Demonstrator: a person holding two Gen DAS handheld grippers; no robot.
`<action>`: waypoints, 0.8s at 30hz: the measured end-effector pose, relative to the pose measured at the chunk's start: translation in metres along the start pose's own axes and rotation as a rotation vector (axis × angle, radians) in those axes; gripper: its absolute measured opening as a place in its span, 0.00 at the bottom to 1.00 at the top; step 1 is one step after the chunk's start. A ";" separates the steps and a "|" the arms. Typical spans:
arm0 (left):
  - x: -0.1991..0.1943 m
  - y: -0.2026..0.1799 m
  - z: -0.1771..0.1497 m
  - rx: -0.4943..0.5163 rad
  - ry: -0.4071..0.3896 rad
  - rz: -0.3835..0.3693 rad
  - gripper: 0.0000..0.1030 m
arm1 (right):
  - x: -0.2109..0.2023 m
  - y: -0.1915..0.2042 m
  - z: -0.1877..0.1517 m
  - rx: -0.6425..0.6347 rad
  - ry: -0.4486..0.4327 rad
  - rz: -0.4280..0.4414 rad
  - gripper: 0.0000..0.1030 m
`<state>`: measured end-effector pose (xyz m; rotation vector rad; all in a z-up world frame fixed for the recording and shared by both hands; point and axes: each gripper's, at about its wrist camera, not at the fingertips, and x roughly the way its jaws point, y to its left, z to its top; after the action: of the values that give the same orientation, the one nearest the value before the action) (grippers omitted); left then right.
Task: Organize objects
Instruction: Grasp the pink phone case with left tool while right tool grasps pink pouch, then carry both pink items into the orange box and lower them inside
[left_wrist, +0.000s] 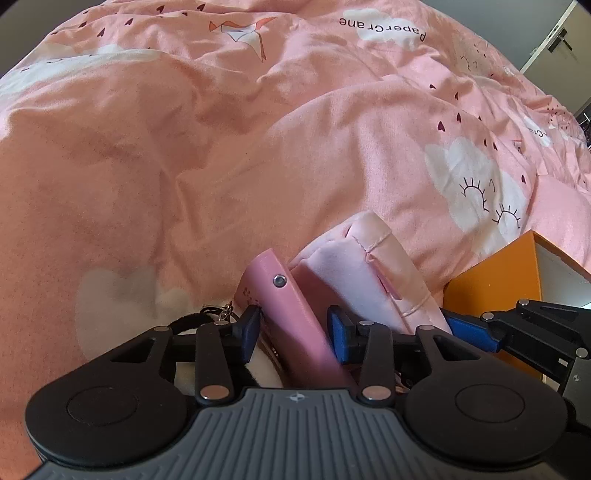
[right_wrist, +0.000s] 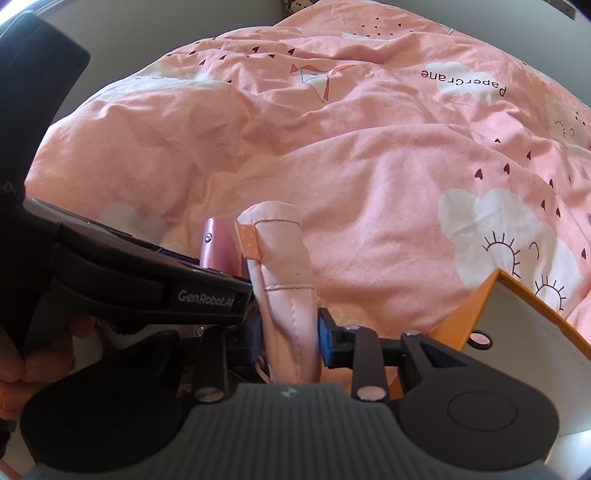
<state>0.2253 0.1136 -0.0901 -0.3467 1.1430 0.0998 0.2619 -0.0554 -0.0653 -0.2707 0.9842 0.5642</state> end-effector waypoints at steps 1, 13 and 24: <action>-0.003 0.000 -0.002 -0.002 -0.015 -0.003 0.40 | -0.003 0.001 -0.001 0.004 -0.011 -0.005 0.28; -0.077 0.005 -0.009 -0.024 -0.243 -0.074 0.21 | -0.074 0.004 0.004 0.129 -0.222 0.003 0.27; -0.144 -0.048 -0.007 0.149 -0.338 -0.221 0.19 | -0.175 -0.039 -0.032 0.367 -0.433 -0.050 0.27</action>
<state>0.1711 0.0796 0.0478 -0.3081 0.7676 -0.1174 0.1870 -0.1595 0.0637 0.1508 0.6399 0.3648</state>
